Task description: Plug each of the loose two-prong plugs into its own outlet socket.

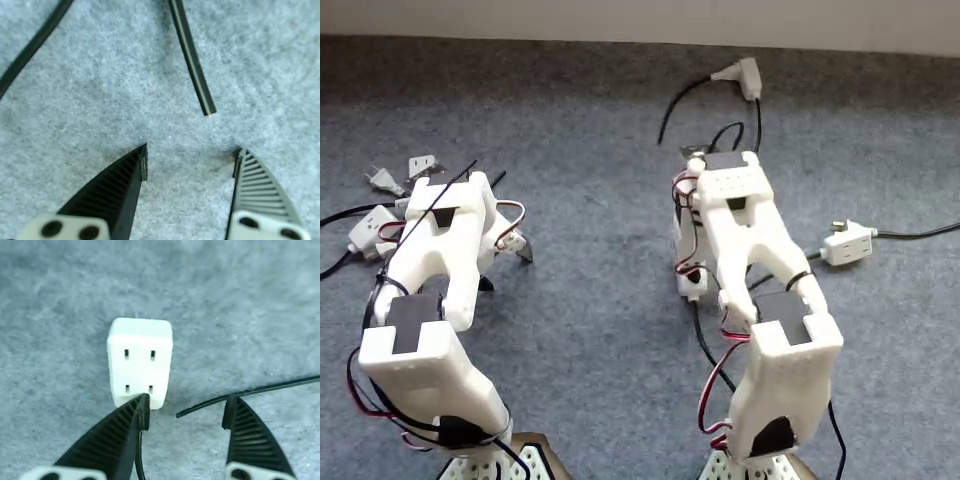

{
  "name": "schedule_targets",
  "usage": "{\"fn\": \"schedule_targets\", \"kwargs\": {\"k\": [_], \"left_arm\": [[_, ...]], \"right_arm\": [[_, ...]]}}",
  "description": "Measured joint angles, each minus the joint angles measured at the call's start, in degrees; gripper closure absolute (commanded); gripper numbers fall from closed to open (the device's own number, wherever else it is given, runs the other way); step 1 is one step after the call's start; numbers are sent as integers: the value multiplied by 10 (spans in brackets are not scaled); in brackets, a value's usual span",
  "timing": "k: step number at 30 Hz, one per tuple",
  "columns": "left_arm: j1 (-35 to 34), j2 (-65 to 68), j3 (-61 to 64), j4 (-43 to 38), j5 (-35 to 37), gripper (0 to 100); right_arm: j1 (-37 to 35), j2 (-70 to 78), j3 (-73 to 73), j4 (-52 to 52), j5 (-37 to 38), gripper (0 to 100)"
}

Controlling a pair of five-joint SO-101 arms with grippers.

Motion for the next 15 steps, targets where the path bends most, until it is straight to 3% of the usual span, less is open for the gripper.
{"fn": "schedule_targets", "kwargs": {"k": [15], "left_arm": [[0,0,0,-2,0,708]], "right_arm": [[69,-31,5,69,47,753]]}}
